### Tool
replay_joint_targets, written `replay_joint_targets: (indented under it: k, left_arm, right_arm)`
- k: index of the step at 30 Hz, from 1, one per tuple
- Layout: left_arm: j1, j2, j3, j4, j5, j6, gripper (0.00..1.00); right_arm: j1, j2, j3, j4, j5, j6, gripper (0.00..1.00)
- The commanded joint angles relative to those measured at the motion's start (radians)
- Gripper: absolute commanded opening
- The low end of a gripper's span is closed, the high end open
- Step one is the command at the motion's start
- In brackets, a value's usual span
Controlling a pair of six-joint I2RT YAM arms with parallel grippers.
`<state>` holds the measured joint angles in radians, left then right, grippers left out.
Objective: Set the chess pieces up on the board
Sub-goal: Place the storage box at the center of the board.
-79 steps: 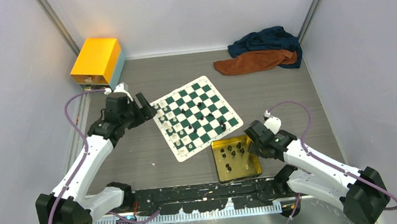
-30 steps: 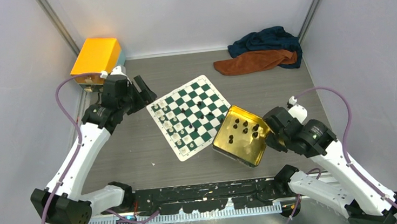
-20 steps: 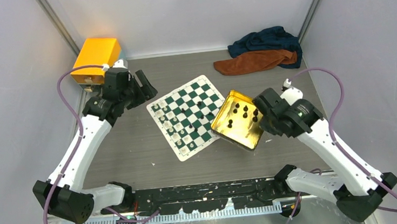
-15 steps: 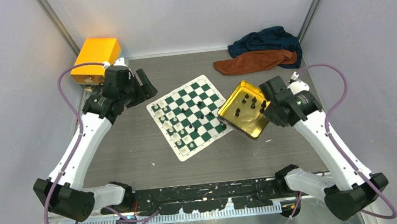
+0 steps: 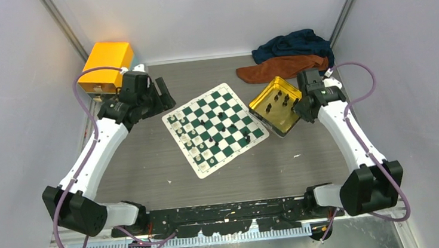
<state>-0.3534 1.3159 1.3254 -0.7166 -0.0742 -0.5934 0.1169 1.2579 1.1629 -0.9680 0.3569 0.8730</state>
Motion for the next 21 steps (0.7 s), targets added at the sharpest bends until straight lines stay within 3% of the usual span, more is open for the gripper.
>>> replay_joint_targets:
  k: [1, 21]
  left_arm:
    - [-0.004, 0.006, 0.048, 0.024, 0.008, 0.033, 0.72]
    - [-0.002, 0.081, 0.058, 0.054, 0.011, 0.071, 0.72]
  right_arm:
    - [-0.026, 0.047, -0.024, 0.203, 0.004, -0.022, 0.01]
    - [-0.151, 0.352, -0.040, 0.504, -0.015, -0.054, 0.01]
